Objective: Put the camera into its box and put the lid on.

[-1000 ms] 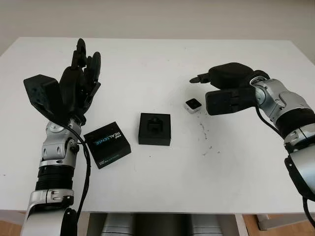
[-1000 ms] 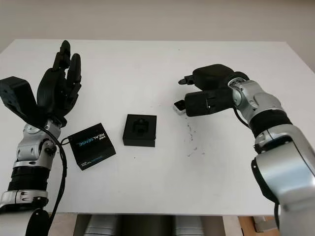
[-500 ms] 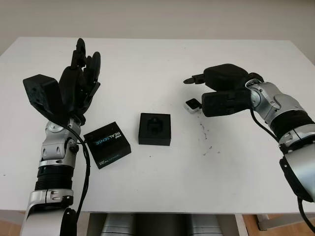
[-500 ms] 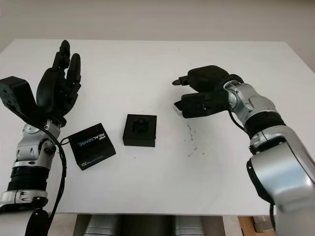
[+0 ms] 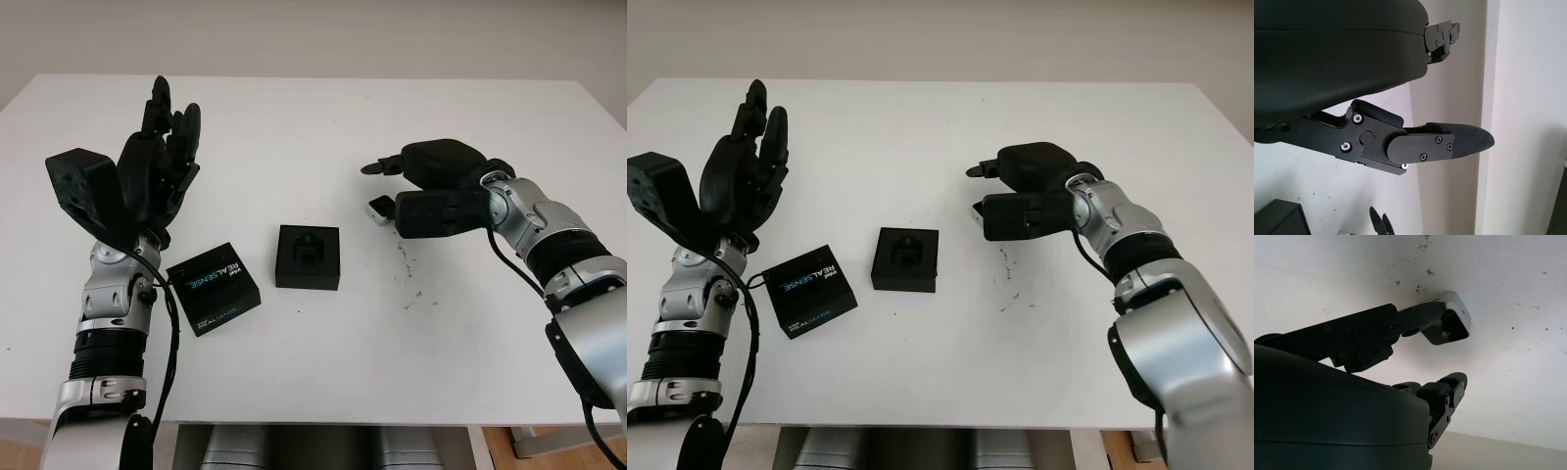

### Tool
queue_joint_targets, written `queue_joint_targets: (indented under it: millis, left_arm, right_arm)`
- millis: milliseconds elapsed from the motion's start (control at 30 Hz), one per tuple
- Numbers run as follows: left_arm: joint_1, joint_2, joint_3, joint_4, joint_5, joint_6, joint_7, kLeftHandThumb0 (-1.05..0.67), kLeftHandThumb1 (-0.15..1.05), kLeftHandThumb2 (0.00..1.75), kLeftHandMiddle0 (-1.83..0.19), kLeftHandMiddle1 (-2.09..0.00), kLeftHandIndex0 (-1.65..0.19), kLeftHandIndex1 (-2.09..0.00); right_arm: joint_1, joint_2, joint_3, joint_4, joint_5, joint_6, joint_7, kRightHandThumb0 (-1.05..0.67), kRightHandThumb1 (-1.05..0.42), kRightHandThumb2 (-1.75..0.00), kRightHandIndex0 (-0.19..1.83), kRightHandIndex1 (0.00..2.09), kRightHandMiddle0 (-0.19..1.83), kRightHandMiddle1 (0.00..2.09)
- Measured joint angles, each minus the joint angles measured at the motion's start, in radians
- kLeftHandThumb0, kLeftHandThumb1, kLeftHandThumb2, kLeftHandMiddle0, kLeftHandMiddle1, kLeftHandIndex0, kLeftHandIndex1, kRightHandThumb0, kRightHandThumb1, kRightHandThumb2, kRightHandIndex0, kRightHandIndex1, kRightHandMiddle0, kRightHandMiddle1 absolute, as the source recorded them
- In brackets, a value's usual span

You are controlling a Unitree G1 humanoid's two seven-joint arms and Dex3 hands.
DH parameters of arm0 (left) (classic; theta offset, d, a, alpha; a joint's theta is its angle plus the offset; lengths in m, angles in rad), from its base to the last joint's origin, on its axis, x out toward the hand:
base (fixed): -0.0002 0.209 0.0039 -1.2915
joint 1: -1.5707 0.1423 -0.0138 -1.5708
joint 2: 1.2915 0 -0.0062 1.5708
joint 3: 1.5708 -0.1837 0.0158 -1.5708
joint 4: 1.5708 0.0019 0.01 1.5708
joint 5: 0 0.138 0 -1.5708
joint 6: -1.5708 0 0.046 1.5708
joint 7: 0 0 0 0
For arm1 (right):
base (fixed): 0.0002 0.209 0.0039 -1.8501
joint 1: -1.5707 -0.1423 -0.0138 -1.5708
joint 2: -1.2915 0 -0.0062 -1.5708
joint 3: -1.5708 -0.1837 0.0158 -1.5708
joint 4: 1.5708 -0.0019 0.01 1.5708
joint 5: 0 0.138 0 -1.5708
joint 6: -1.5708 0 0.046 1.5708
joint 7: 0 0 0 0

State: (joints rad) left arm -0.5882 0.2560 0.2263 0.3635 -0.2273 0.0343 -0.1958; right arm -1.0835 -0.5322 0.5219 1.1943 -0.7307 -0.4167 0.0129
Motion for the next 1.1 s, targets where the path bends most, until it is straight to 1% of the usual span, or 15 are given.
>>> queue_joint_targets:
  millis: [200,567,767,1000,1100]
  left_arm:
    - [-0.005,0.002,0.0,0.046,0.0,-0.021,-0.008,-0.68,1.05,0.46,0.19,-0.01,0.19,0.0]
    - [-0.042,0.017,0.0,0.119,0.001,-0.061,-0.028,-0.67,1.05,0.47,0.19,-0.04,0.19,0.0]
    - [-0.048,0.017,0.0,0.132,0.001,-0.064,-0.028,-0.67,1.05,0.47,0.19,-0.03,0.19,0.0]
    - [-0.048,0.017,0.0,0.135,0.001,-0.08,-0.027,-0.67,1.05,0.47,0.19,-0.03,0.19,0.0]
    - [-0.048,0.016,0.0,0.135,0.001,-0.08,-0.027,-0.67,1.05,0.46,0.19,-0.04,0.19,0.0]
  right_arm:
    - [-0.006,0.0,0.026,0.017,-0.026,-0.001,-0.024,-0.36,-0.88,-0.05,0.38,0.06,0.52,0.07]
    - [-0.007,0.001,0.043,0.055,-0.044,0.007,-0.048,-0.35,-0.89,-0.06,0.41,0.07,0.56,0.08]
    - [-0.006,0.007,0.043,0.061,-0.044,0.01,-0.065,-0.33,-0.89,-0.05,0.44,0.07,0.6,0.09]
    - [-0.007,0.012,0.042,0.062,-0.037,0.011,-0.047,-0.32,-0.9,-0.06,0.41,0.05,0.58,0.07]
    - [-0.005,0.014,0.028,0.064,-0.011,0.011,-0.03,-0.28,-0.91,-0.06,0.39,0.04,0.57,0.06]
